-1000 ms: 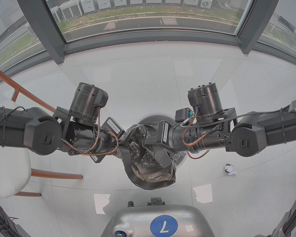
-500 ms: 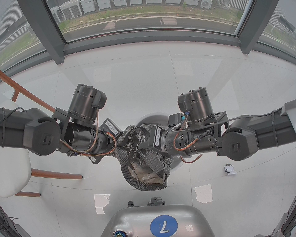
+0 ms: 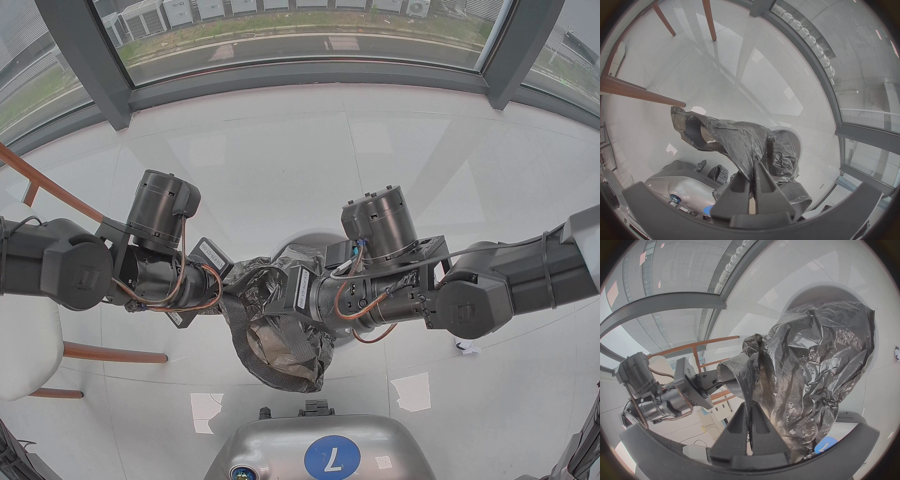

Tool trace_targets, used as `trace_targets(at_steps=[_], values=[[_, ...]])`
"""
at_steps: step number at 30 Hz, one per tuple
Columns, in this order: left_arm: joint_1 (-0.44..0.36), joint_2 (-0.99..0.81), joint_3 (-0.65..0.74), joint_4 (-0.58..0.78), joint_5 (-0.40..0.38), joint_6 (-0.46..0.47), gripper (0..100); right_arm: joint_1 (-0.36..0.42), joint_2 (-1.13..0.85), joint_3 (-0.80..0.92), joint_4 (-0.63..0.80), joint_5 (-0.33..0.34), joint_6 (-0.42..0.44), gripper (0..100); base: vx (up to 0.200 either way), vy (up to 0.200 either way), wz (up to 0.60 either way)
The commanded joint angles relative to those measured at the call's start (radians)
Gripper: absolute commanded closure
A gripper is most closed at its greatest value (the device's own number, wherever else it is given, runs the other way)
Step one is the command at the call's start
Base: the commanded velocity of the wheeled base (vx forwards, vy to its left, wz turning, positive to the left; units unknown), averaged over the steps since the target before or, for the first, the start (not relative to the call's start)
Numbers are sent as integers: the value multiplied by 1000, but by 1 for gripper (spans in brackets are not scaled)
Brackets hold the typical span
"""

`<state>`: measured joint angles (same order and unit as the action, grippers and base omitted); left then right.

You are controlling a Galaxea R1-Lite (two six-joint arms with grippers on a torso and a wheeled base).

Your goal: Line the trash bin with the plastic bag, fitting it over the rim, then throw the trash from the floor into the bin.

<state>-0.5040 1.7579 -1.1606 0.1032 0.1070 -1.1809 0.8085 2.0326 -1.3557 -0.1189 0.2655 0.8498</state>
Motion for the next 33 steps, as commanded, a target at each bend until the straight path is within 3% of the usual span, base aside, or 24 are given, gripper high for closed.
trace_targets(at_steps=[1, 5, 11, 17, 24, 32, 33], values=[[-1, 0, -5, 0, 0, 0, 100, -11, 20, -2, -1, 0, 0, 100, 0, 0, 0], [-2, 2, -14, -2, 0, 1, 100, -46, 15, 0, -2, -2, 22, 100, 0, 0, 0], [-5, 11, -59, -2, 0, 3, 100, -101, 11, 14, -94, -2, 121, 100, 0, 0, 0], [-7, 23, -82, -2, 0, 64, 100, -138, 11, 14, -107, -3, 126, 100, 0, 0, 0], [-11, 23, -93, 0, 0, 69, 100, -152, 0, 44, -107, -5, 133, 100, 0, 0, 0], [-85, 55, -119, -7, -1, 46, 100, -184, -48, 89, -103, -6, 103, 100, 0, 0, 0], [-103, 68, -136, -14, -1, 41, 100, -196, -49, 90, -103, -8, 60, 100, 0, 0, 0]])
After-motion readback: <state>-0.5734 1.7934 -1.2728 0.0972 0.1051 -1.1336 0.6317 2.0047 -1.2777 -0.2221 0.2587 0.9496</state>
